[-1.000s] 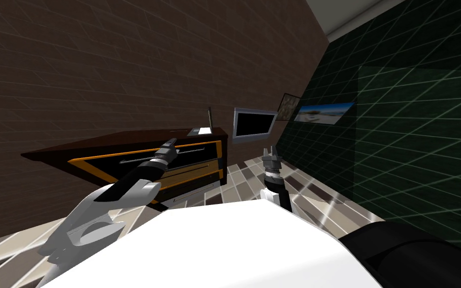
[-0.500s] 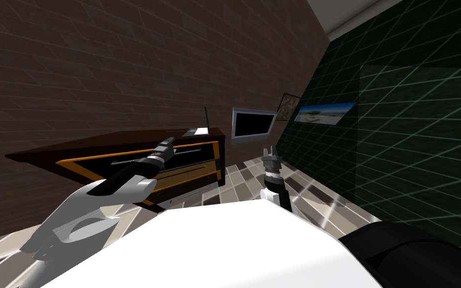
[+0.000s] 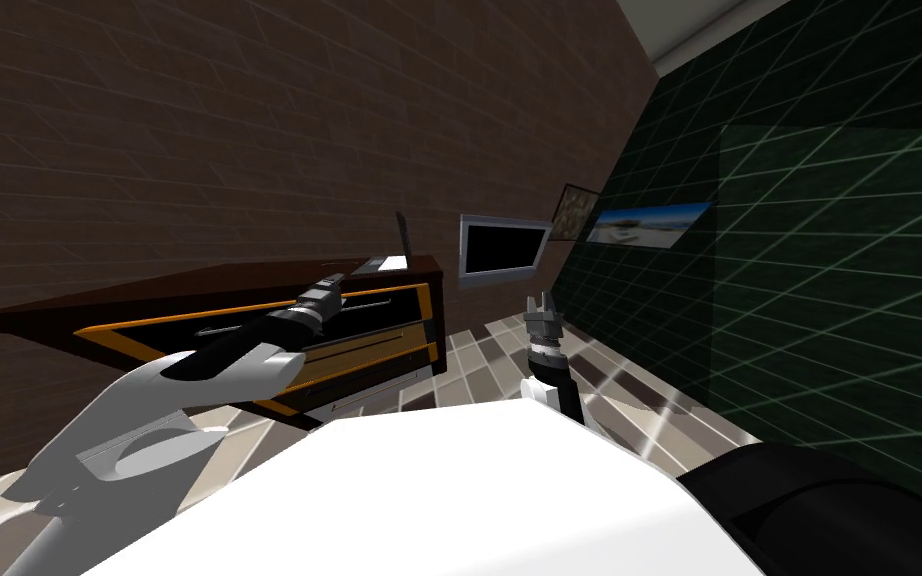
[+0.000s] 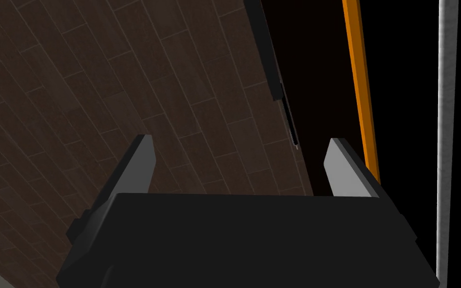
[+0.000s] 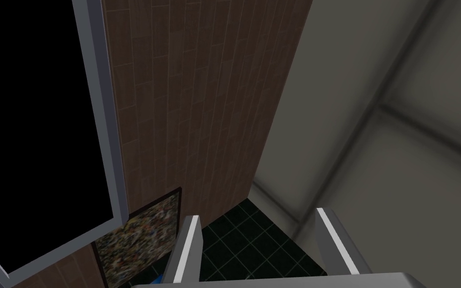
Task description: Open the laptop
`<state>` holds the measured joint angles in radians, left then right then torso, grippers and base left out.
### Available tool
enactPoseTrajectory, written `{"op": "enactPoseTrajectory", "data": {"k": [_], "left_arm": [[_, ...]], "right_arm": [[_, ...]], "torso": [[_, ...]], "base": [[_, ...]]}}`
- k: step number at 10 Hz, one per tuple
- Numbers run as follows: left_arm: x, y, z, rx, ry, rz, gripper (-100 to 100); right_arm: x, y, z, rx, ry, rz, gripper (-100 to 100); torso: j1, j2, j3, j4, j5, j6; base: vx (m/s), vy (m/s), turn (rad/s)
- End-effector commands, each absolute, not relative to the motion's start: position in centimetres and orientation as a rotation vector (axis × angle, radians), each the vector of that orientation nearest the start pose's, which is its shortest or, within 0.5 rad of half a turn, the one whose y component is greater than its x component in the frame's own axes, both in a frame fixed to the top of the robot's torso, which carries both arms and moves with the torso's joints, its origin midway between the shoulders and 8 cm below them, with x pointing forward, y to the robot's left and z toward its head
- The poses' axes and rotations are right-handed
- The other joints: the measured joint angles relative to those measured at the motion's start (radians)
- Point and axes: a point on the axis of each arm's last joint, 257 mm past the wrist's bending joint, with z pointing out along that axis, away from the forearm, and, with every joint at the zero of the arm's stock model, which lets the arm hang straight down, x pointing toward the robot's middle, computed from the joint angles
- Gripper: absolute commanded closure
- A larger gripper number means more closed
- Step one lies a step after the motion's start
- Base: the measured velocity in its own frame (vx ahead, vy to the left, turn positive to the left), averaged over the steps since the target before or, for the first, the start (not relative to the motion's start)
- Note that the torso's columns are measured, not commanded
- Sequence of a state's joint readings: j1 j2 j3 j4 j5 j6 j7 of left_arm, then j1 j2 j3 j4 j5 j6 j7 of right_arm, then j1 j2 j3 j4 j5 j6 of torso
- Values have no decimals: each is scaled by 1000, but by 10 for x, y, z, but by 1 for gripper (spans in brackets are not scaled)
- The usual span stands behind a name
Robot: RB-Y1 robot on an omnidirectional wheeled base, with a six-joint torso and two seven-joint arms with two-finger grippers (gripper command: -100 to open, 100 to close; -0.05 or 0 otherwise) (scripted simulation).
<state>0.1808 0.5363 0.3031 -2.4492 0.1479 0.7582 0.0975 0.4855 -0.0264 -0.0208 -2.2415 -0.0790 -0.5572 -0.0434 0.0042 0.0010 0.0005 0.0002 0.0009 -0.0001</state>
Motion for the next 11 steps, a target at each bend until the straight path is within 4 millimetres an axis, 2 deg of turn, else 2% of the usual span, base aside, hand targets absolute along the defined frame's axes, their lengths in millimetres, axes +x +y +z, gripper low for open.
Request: {"op": "enactPoseTrajectory", "data": {"k": [1, 2, 3, 4, 5, 6, 7, 8, 9, 10, 11], "left_arm": [[443, 392, 7, -1021, 1246, -771, -100], [444, 399, 15, -1016, 1250, -740, -100], [443, 401, 11, -1031, 1258, -729, -100], [443, 408, 19, -1024, 1261, -699, -100], [442, 411, 15, -1040, 1268, -687, -100], [442, 418, 24, -1034, 1270, -657, -100], [441, 420, 20, -1048, 1276, -646, -100], [440, 428, 28, -1046, 1279, -613, -100], [439, 429, 25, -1055, 1283, -606, -100], [438, 435, 34, -1050, 1284, -576, -100], [437, 437, 31, -1062, 1289, -567, -100]], "right_arm": [[340, -292, 24, 676, 547, 1382, 0], [340, -292, 24, 676, 547, 1382, 0], [340, -292, 24, 676, 547, 1382, 0], [340, -292, 24, 676, 547, 1382, 0], [340, -292, 24, 676, 547, 1383, 0], [340, -292, 24, 676, 547, 1382, 0], [340, -292, 24, 676, 547, 1382, 0], [340, -292, 24, 676, 547, 1382, 0], [340, -292, 24, 676, 547, 1382, 0], [340, -292, 24, 676, 547, 1382, 0], [340, -292, 24, 676, 547, 1382, 0]], "torso": [[-2, -1, 0, 0, 0, 0], [-4, -1, -1, 0, -1, 0], [-6, -2, -1, 0, -1, 0], [-6, -2, -1, 0, -1, 0], [-7, -2, -1, 0, -2, 0], [-5, -1, -1, 0, -1, 0], [-3, -2, -1, 0, -1, 0], [-3, -1, 0, 0, 0, 0], [-4, -2, -1, 0, -1, 0], [-4, -1, -1, 0, -1, 0], [-5, -1, -1, 0, -1, 0]], "base": [[39, -55, -10], [45, -69, -45], [47, -71, -19], [56, -97, -57], [47, -76, -21], [65, -65, -71], [48, -63, -28], [72, -72, -66], [58, -66, -35], [64, -78, -77], [56, -56, -42]]}}
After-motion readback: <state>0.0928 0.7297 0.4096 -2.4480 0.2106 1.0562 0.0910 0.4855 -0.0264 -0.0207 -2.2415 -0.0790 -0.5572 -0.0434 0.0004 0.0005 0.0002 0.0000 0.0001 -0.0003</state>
